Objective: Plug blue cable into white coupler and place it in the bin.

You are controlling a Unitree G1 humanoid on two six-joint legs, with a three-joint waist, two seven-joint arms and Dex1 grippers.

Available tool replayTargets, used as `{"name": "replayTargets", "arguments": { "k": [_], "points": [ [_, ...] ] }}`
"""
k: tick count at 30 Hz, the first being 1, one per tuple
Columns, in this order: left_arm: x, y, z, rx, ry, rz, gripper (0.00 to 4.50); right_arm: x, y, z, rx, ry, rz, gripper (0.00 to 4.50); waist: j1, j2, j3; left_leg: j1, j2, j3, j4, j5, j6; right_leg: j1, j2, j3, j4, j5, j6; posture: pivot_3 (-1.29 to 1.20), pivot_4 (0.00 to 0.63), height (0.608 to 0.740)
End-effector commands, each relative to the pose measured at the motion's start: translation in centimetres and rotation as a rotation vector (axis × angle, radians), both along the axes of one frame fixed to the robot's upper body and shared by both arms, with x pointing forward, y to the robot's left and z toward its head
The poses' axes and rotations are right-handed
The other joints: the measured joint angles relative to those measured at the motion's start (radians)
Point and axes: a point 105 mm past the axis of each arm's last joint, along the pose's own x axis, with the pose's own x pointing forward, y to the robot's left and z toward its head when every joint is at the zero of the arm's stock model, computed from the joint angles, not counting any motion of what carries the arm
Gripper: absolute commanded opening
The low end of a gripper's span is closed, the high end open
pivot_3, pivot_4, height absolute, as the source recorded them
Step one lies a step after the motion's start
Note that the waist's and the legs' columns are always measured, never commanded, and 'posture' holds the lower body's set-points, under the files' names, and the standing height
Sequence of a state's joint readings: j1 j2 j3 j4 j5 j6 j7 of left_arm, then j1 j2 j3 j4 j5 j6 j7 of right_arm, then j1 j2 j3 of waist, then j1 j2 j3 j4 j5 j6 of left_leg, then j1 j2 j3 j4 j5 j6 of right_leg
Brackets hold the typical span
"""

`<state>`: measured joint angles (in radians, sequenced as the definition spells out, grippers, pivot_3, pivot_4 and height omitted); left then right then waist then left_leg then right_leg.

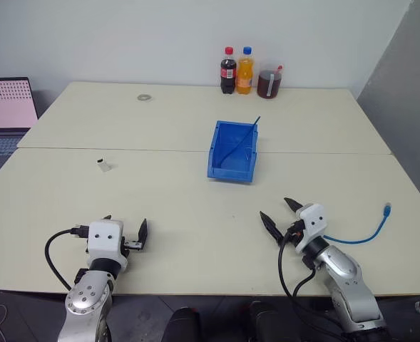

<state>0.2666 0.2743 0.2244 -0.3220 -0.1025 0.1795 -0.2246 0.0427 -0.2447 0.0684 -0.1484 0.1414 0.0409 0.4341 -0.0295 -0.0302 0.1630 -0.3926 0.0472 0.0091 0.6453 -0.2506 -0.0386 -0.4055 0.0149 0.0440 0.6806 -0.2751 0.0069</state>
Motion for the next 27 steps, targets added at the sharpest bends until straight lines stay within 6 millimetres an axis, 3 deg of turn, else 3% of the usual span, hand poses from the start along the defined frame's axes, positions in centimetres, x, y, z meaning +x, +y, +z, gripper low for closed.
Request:
{"name": "replayTargets", "arguments": {
  "k": [1,6,9,12,15,18,23,27],
  "points": [
    [0.1,-1.1,1.4,0.009,-0.048,-0.118,4.50,0.1,-0.2,1.4,0.001,-0.070,-0.010,4.45,0.000,0.000,0.000,0.000,0.000,0.000,0.000,0.000,0.000,0.000,0.000,0.000,0.000,0.000,0.000,0.00,0.150,0.740],
    [0.7,-3.8,2.4,-0.025,-0.058,-0.327,4.50,-0.6,-0.6,2.6,0.002,-0.128,-0.039,4.45,0.001,0.000,0.000,0.000,0.000,0.000,0.000,0.000,0.000,0.000,0.000,0.000,0.000,0.000,0.000,0.00,0.150,0.740],
    [1.7,-6.6,4.1,-0.040,-0.083,-0.510,4.50,-1.1,-2.0,4.9,0.013,-0.231,-0.129,4.45,0.006,0.001,0.001,-0.001,0.000,0.000,0.000,0.000,0.000,0.000,0.000,-0.001,0.000,0.000,0.000,0.00,0.150,0.740],
    [2.7,-9.7,6.1,-0.022,-0.093,-0.733,4.50,-1.9,-3.9,5.8,-0.004,-0.260,-0.238,4.45,0.008,0.001,0.001,-0.002,-0.001,0.000,0.001,0.000,0.000,0.000,0.001,-0.001,0.000,0.000,0.001,0.00,0.150,0.740],
    [2.8,-12.5,7.5,-0.054,-0.043,-0.939,4.50,-2.9,-6.3,5.1,-0.048,-0.209,-0.360,4.45,0.009,0.000,0.000,-0.002,-0.001,-0.001,0.000,0.000,0.000,0.000,0.001,-0.002,0.000,0.000,0.001,0.00,0.150,0.740],
    [1.4,-14.8,7.9,-0.024,0.044,-1.172,4.50,-3.7,-10.8,3.4,-0.110,-0.083,-0.597,4.45,0.001,0.001,0.001,-0.003,-0.002,0.000,0.000,0.000,0.000,0.000,0.001,-0.002,0.000,0.000,0.000,0.00,0.150,0.740],
    [0.7,-16.0,8.3,0.070,0.109,-1.360,4.50,-4.6,-13.8,3.3,-0.081,-0.001,-0.752,4.45,-0.009,0.003,0.002,0.000,-0.002,0.000,0.000,0.000,0.000,-0.001,0.002,0.002,0.000,0.000,0.000,0.00,0.150,0.740],
    [0.7,-16.3,8.2,0.234,0.155,-1.509,4.50,-4.9,-16.3,2.0,-0.037,0.168,-0.884,4.45,-0.002,0.005,0.001,0.000,-0.002,-0.001,0.000,0.000,0.000,-0.001,0.007,-0.001,0.001,-0.001,-0.001,0.00,0.150,0.740]
  ]
}}
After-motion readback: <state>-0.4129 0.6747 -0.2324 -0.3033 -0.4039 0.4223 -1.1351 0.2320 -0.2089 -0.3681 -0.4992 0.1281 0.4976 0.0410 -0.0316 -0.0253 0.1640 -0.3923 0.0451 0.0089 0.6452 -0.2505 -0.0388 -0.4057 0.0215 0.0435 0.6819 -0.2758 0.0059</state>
